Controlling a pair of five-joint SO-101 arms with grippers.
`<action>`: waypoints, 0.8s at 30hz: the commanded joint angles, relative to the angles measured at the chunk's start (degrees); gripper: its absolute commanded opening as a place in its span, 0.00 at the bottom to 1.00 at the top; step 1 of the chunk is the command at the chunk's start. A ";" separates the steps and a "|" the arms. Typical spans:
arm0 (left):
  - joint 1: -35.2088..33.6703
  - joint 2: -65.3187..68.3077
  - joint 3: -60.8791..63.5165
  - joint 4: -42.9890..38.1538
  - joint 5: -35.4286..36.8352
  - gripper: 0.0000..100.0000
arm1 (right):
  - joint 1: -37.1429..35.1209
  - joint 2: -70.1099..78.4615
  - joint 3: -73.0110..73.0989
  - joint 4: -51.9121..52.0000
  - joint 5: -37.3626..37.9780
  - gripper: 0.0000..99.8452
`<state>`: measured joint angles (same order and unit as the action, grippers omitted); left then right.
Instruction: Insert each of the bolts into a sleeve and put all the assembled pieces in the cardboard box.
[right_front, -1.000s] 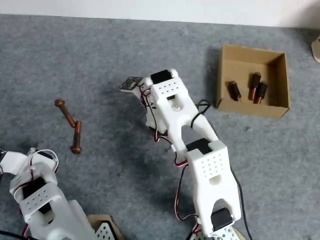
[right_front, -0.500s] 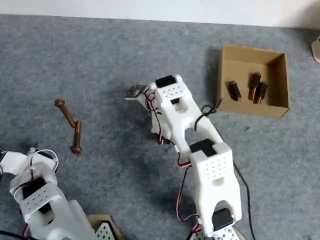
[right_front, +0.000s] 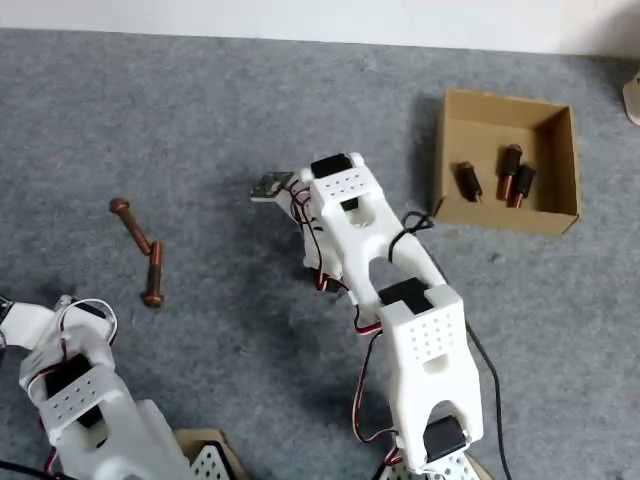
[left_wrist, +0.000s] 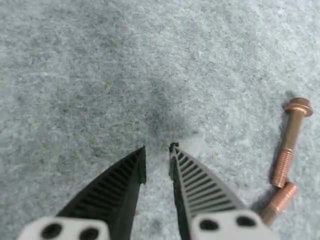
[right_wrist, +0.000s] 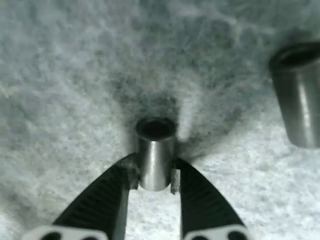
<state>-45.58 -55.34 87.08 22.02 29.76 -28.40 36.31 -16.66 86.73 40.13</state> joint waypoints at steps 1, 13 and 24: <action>0.04 -1.01 -2.77 -0.70 -0.09 0.09 | 0.57 -6.11 -0.13 -0.13 -2.81 0.01; 7.43 -0.57 -15.78 18.64 -0.44 0.09 | 3.12 -24.75 14.37 -12.97 -14.86 0.01; 15.16 -0.48 -20.18 22.15 -0.18 0.05 | 5.58 -53.32 51.21 -39.87 -21.54 0.01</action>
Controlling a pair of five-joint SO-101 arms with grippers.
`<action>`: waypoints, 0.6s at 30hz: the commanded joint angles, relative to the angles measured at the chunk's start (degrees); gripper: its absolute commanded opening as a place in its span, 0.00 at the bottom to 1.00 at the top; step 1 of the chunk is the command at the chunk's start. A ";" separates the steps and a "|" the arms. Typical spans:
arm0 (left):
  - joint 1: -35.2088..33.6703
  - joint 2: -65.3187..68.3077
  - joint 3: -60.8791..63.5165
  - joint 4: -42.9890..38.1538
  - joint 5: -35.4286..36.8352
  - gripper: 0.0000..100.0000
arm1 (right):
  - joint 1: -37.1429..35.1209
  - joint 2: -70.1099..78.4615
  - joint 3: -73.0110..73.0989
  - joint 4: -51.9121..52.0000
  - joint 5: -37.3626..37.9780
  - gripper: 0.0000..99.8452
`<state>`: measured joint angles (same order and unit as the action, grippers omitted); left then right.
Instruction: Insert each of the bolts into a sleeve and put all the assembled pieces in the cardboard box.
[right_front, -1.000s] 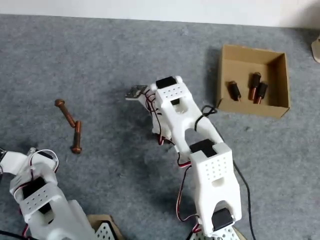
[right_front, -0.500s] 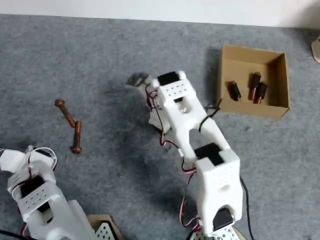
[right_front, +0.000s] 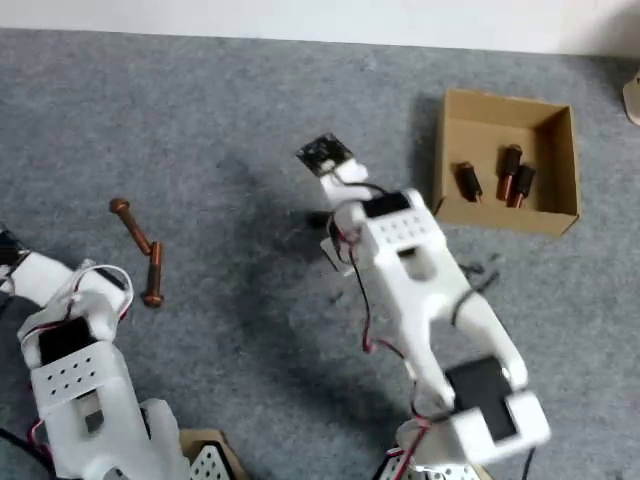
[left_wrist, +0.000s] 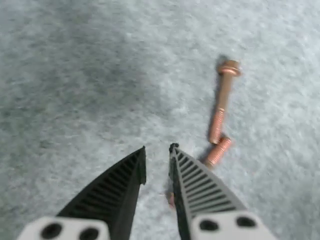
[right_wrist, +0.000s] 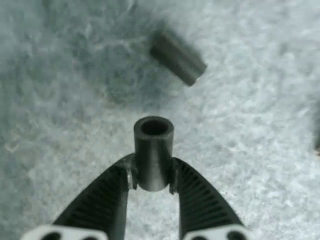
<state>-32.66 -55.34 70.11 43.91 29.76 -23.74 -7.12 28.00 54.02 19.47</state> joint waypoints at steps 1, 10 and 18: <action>2.68 -0.48 -3.38 0.18 -0.18 0.02 | 0.92 -12.35 9.36 -9.36 -0.88 0.01; 3.12 -0.31 -10.59 3.60 -0.35 0.02 | 0.57 -20.62 22.37 -15.25 -0.44 0.01; 2.95 17.63 -22.90 7.03 -0.26 0.01 | -1.89 -21.05 22.90 -18.77 -0.44 0.01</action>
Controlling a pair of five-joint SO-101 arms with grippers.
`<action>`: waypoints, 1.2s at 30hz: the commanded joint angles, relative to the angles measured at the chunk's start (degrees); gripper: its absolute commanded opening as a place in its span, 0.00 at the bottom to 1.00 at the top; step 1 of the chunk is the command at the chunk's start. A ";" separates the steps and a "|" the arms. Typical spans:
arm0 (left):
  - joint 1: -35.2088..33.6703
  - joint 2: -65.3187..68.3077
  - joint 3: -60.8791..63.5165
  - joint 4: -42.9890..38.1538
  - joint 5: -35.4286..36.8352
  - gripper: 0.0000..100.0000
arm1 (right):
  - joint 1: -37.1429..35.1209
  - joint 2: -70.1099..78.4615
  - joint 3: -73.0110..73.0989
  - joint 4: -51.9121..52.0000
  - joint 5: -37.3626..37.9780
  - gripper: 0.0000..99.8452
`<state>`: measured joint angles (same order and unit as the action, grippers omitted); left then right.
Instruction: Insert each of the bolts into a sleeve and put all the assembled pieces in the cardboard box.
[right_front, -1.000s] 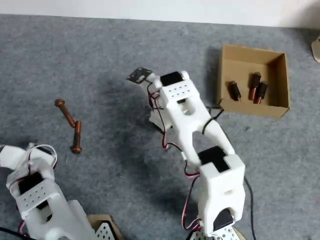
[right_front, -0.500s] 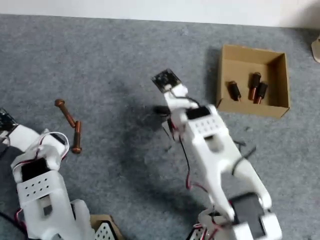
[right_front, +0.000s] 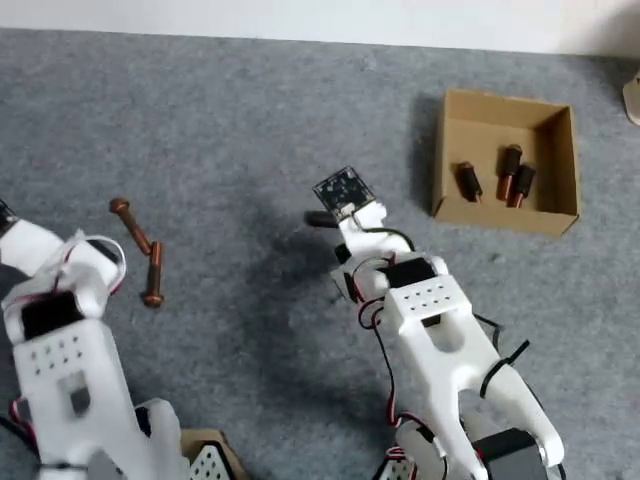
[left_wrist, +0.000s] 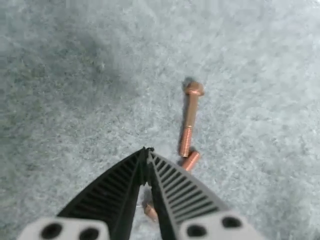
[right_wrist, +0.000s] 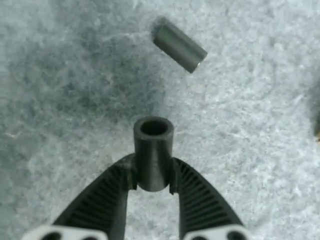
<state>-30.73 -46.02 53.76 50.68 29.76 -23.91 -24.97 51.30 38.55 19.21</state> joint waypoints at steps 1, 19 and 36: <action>0.84 11.56 -8.48 0.26 -0.18 0.01 | -1.71 -3.03 -0.40 -3.74 -0.18 0.01; 0.22 45.41 -36.35 -0.09 8.53 0.02 | -2.15 -2.77 -0.13 -3.56 0.00 0.01; 6.46 56.92 -37.32 -6.24 9.41 0.14 | -2.24 -3.38 2.59 0.57 3.43 0.01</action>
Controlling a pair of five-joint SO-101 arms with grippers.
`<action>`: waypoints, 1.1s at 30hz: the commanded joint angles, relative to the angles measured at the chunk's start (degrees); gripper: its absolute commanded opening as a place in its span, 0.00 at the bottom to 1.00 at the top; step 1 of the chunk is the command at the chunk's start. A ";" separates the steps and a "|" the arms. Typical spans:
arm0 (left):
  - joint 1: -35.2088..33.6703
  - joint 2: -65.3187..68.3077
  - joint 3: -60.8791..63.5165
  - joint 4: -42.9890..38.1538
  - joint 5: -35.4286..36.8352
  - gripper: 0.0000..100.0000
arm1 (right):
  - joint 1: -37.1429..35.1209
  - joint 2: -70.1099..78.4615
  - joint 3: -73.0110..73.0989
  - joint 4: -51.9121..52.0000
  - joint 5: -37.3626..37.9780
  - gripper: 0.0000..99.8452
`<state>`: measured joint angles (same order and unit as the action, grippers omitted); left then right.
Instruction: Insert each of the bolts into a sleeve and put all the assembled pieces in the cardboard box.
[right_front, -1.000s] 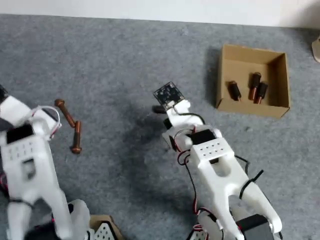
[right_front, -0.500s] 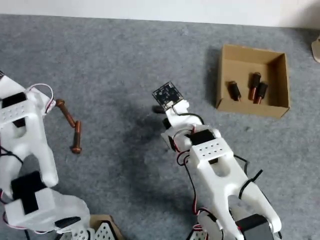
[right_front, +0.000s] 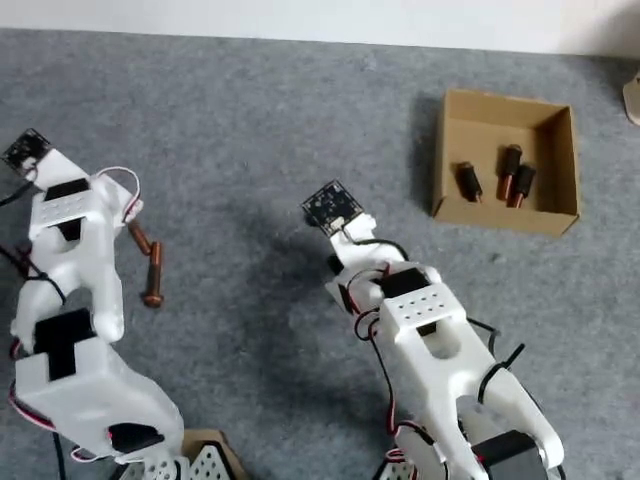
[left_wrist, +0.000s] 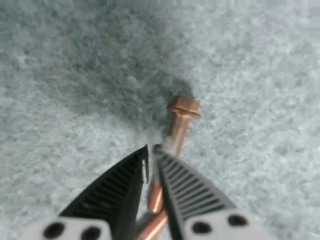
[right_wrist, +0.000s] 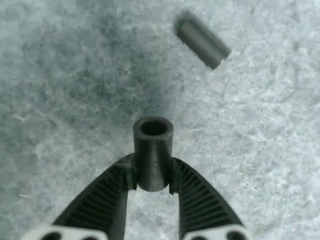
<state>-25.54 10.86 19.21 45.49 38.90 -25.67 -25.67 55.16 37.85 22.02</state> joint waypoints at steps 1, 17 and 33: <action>1.19 0.31 -2.77 -1.05 0.26 0.16 | -0.48 -2.68 -1.27 1.63 0.62 0.01; 1.27 0.84 -4.35 -1.49 0.09 0.16 | -0.48 -2.68 -1.19 1.89 0.62 0.01; 2.42 19.12 -22.02 4.48 0.18 0.16 | -0.57 -2.68 -1.19 1.80 0.88 0.01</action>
<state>-24.57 27.30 5.05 44.70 39.08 -25.67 -25.76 55.16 39.60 22.02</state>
